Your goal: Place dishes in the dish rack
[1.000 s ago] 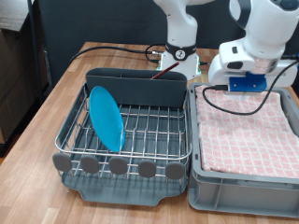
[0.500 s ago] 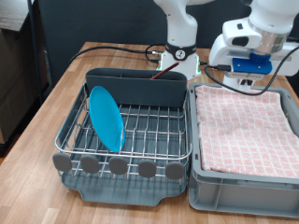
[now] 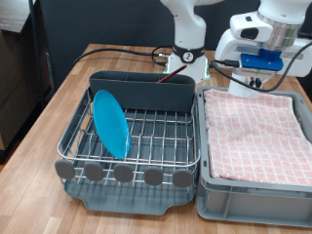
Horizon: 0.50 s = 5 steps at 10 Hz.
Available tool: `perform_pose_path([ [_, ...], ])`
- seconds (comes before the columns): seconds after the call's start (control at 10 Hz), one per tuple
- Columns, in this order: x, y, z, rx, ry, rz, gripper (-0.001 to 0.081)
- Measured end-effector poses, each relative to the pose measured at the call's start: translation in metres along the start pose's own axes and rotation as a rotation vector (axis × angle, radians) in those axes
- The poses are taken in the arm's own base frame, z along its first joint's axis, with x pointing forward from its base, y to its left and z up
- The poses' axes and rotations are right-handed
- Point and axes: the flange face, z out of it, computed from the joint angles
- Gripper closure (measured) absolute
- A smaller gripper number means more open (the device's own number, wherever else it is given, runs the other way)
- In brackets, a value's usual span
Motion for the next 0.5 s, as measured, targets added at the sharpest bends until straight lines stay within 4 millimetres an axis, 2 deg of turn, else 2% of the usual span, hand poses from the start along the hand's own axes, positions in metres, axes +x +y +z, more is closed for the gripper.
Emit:
perform_pose_path([
  [0.5,0.067,0.008,-0.01,0.097,0.126,0.079,0.0736],
])
